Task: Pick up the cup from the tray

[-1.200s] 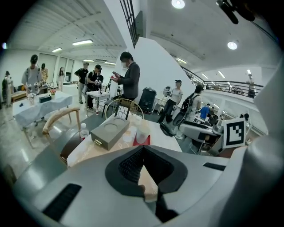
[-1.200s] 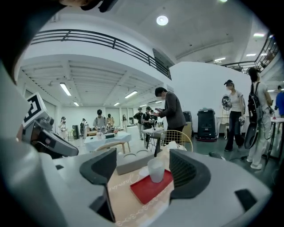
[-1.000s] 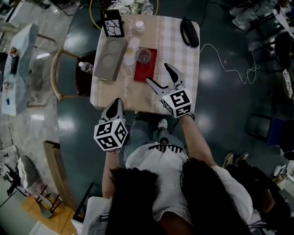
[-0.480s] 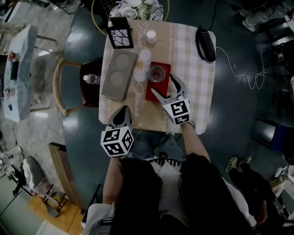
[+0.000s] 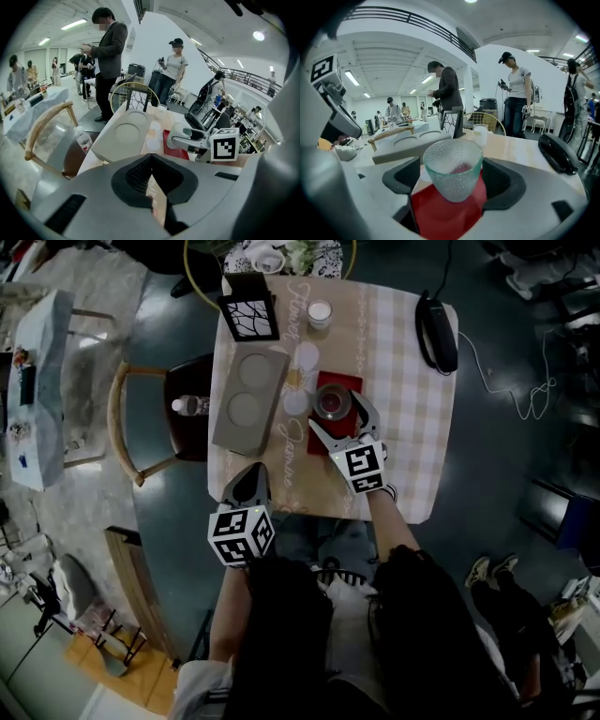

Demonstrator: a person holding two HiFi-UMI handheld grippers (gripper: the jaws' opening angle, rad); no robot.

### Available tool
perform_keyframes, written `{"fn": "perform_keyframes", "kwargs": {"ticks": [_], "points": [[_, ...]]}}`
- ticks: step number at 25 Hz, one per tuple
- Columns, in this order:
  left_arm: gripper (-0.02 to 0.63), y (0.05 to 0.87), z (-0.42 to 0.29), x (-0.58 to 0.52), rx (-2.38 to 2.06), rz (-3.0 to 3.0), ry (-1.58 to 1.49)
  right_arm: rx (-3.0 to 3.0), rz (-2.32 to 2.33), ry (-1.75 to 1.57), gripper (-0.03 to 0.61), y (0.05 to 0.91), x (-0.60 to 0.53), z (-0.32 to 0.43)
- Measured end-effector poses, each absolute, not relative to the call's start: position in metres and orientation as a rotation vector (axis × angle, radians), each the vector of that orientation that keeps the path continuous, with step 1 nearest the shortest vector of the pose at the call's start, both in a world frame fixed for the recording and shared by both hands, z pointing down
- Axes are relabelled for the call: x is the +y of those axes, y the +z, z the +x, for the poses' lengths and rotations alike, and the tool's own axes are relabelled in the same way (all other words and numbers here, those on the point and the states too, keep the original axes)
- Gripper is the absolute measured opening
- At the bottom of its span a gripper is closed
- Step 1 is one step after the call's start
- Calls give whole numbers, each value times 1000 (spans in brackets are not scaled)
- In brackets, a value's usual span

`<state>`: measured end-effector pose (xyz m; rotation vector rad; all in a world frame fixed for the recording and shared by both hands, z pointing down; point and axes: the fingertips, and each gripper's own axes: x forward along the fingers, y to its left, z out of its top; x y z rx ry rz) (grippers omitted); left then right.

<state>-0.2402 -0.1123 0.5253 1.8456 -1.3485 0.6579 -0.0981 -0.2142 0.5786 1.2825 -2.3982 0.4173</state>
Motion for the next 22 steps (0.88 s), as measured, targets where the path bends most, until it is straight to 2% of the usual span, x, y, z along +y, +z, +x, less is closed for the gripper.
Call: {"fn": "perform_keyframes", "kwargs": {"ticks": [22], "points": [[8,539,-244,-115,-1305,1849,719,-2398,1253,442,393,583,-228,-108]]}}
